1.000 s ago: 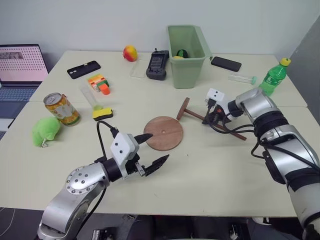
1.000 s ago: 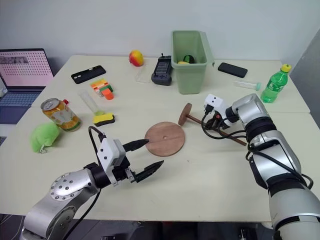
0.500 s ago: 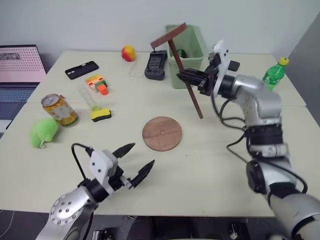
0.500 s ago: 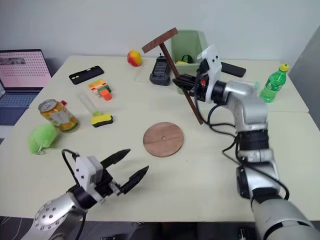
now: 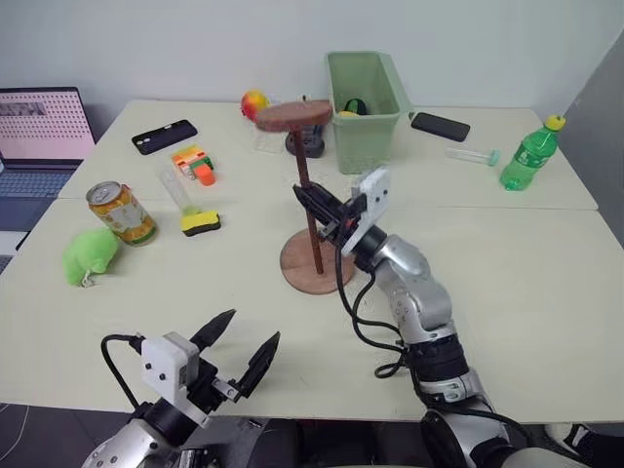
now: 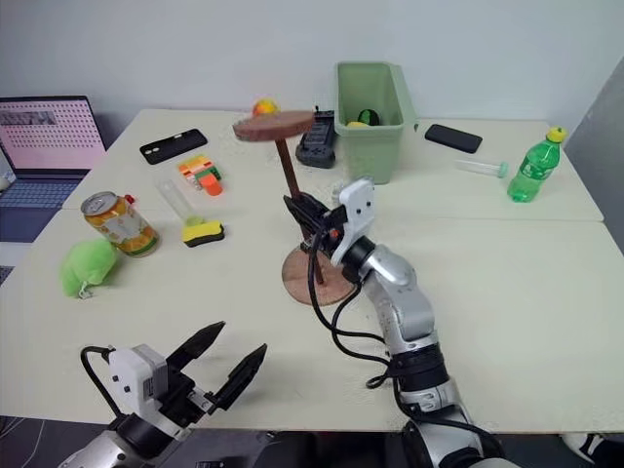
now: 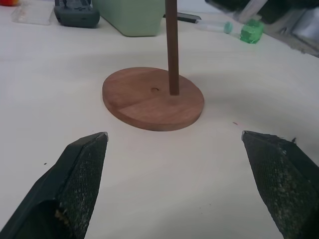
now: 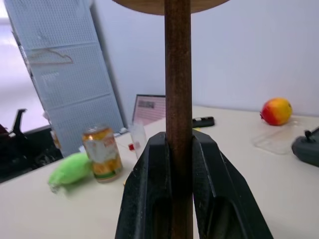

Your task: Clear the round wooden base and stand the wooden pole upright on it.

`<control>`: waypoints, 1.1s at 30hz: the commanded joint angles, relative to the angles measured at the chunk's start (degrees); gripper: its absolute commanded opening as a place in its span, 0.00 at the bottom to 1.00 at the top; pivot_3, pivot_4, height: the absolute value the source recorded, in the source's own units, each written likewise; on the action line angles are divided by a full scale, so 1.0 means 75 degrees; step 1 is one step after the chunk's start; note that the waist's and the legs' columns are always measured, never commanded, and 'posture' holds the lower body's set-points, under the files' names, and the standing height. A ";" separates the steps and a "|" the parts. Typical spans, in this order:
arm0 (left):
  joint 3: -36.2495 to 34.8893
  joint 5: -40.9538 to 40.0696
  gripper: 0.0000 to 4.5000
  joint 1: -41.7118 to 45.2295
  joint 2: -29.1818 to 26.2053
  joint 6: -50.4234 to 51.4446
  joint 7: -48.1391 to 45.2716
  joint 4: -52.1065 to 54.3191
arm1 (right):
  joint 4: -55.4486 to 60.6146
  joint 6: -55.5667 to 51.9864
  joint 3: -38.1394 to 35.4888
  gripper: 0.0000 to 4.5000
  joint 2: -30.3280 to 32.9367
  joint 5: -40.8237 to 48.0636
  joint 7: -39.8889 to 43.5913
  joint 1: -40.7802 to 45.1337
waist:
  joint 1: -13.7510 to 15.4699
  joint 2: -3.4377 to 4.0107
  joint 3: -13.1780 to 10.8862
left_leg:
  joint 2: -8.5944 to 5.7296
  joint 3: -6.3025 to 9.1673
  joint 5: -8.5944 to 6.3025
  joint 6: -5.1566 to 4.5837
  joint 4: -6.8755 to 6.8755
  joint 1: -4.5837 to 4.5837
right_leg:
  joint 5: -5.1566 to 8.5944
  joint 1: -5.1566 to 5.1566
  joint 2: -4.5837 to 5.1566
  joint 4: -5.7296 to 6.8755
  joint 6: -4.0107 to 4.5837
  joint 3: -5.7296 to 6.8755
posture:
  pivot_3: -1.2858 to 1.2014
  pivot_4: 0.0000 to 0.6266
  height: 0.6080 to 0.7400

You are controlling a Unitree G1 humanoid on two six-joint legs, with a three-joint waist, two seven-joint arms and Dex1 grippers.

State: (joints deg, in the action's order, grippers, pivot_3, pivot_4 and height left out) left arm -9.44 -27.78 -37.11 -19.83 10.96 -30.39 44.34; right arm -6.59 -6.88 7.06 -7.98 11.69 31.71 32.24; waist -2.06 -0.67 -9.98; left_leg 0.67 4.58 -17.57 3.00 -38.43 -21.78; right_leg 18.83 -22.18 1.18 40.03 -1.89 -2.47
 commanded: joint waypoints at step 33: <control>-0.0262 -0.0258 1.00 0.0110 -0.0243 0.0224 0.0565 0.0819 | -0.4346 0.3782 0.0077 0.04 -0.0753 0.0092 -0.0939 0.1938 | 0.0015 -0.0003 0.0004 | -0.0002 -0.0004 -0.0001 -0.0001 0.0035 0.0131 | 0.0002 0.0122 0.0001 -0.0018 0.0003 -0.0009 | 0.52 0.24 1.00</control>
State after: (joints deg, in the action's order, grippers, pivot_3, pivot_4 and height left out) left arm -10.74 -29.01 -36.06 -21.16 12.67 -26.47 47.48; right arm -37.99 21.38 8.05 -7.63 12.42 25.71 44.29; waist -1.94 -0.70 -9.95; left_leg 0.66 4.55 -17.58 2.99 -38.16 -20.80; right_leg 18.84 -21.26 1.19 39.90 -1.87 -2.53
